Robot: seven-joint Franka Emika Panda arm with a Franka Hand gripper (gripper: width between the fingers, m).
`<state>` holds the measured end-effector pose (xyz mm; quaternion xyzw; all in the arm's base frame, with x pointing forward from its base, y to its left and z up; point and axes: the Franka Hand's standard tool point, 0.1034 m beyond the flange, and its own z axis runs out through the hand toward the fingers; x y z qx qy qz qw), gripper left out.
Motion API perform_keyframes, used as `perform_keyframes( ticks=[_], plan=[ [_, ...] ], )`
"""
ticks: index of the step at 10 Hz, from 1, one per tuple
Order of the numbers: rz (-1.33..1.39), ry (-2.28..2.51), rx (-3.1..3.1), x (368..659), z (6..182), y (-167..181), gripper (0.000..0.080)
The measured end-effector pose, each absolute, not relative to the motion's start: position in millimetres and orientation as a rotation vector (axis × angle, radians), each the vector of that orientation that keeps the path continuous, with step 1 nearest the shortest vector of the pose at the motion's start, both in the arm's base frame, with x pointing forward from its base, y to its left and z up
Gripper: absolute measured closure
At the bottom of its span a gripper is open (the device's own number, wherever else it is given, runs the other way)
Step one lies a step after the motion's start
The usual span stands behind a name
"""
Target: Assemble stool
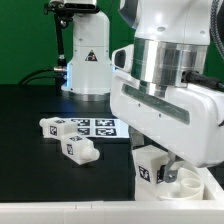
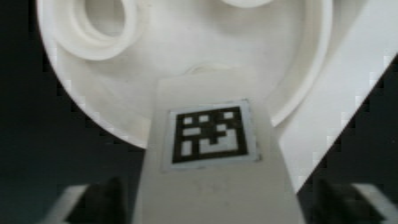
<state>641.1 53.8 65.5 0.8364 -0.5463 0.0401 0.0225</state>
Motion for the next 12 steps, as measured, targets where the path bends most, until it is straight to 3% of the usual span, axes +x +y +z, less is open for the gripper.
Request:
perform_keyframes(
  ticks=[1, 4, 5, 10, 12],
  plan=[
    [0.126, -1.689, 2.594, 641.6, 66.5, 53.0, 0.0180],
    [0.128, -1.676, 2.706, 631.7, 112.1, 18.2, 0.0151],
    [0.131, -1.689, 2.702, 629.9, 117.2, 13.6, 0.0151],
    [0.120, -1.711, 2.692, 626.3, 110.2, 13.6, 0.0151],
    [0.083, -1.931, 2.589, 596.7, 102.3, -9.2, 0.0151]
  ],
)
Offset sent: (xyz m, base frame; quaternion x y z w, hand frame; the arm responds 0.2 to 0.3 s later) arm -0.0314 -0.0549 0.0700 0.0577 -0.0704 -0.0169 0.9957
